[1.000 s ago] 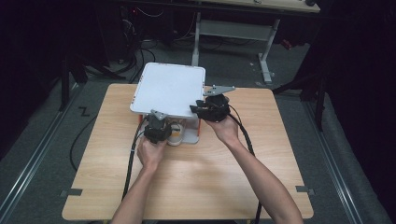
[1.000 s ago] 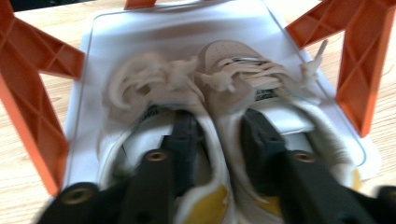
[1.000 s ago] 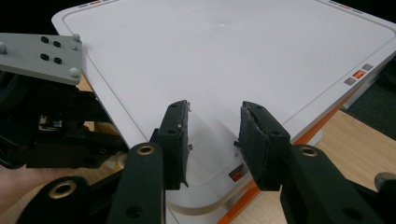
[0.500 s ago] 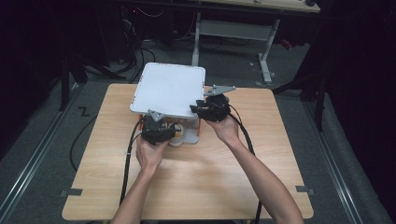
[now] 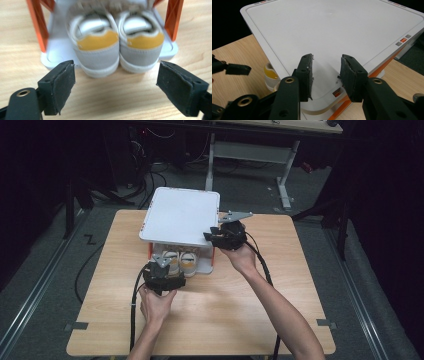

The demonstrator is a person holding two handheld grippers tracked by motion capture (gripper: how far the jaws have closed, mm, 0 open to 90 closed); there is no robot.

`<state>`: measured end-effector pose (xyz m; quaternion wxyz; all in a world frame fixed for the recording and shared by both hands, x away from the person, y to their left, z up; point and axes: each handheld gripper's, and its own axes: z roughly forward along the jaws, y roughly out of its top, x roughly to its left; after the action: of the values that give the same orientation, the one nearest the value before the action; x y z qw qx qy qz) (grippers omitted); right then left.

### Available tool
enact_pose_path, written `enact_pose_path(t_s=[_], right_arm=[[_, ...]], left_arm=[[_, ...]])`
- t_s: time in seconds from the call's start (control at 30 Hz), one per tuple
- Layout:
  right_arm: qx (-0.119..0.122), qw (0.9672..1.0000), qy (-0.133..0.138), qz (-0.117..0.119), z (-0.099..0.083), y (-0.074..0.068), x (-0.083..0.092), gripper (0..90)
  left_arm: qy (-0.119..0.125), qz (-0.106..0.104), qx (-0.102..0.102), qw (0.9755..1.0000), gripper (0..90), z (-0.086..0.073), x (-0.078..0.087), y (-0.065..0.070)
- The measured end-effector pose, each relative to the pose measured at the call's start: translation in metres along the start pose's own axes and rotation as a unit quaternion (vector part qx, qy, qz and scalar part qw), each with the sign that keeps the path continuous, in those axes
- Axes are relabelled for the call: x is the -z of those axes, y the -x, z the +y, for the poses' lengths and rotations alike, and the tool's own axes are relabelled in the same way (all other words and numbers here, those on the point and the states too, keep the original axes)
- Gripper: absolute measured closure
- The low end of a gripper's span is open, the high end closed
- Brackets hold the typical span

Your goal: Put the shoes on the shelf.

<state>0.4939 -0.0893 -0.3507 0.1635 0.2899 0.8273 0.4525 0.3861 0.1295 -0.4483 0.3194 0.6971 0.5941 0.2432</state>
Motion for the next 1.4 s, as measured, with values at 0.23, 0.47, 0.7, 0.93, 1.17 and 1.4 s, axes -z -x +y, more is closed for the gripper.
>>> enact_pose_path(t_s=[0.23,0.47,0.7,0.93,1.17,1.4], right_arm=[[0.000,1.0000,-0.001,0.000,0.000,0.000,0.001,62.3],[0.000,1.0000,0.000,-0.001,0.000,0.000,0.000,62.3],[0.000,1.0000,-0.004,-0.002,0.001,0.000,0.000,62.3],[-0.002,1.0000,-0.003,-0.001,0.001,0.000,0.000,62.4],[-0.004,1.0000,-0.004,-0.002,0.001,-0.001,0.000,61.5],[-0.019,0.9998,-0.011,0.002,0.003,-0.004,0.001,58.9]], left_arm=[[-0.007,0.018,0.013,0.9997,14.4,0.002,-0.020,0.008],[-0.004,0.028,0.025,0.9993,17.0,0.010,-0.032,0.008],[0.011,0.035,0.033,0.9988,18.7,0.019,-0.048,0.006],[0.034,0.036,0.049,0.9976,19.2,0.022,-0.060,0.005],[0.024,0.034,0.039,0.9983,20.6,0.024,-0.061,0.003],[0.017,0.019,0.032,0.9992,21.6,0.018,-0.055,-0.001]])
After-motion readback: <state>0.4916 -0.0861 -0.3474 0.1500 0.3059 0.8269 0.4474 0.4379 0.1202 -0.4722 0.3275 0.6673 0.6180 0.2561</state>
